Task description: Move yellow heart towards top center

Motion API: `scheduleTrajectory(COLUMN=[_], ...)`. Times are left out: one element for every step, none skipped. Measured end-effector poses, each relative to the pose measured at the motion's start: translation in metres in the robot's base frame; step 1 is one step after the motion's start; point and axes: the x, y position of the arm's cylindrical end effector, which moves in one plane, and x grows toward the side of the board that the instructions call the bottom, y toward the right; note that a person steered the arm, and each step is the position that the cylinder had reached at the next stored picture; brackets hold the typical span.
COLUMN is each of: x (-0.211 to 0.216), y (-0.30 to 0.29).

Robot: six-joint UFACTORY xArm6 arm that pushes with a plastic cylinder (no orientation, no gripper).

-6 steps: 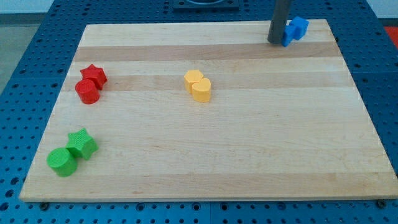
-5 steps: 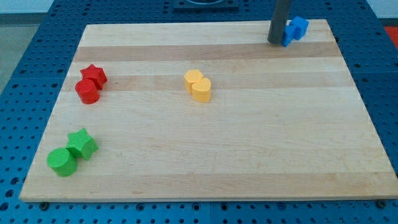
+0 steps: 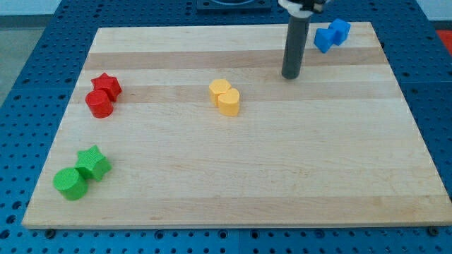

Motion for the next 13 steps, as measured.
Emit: scheduleTrajectory(x=[0.038, 0.068, 0.088, 0.098, 0.098, 0.091, 0.083, 0.070, 0.057, 0.047, 0.037, 0.030, 0.017], y=[-0.006, -0.015, -0.044, -0.082, -0.109, -0.112, -0.112, -0.116, -0.120, -0.120, -0.113, -0.096, -0.086])
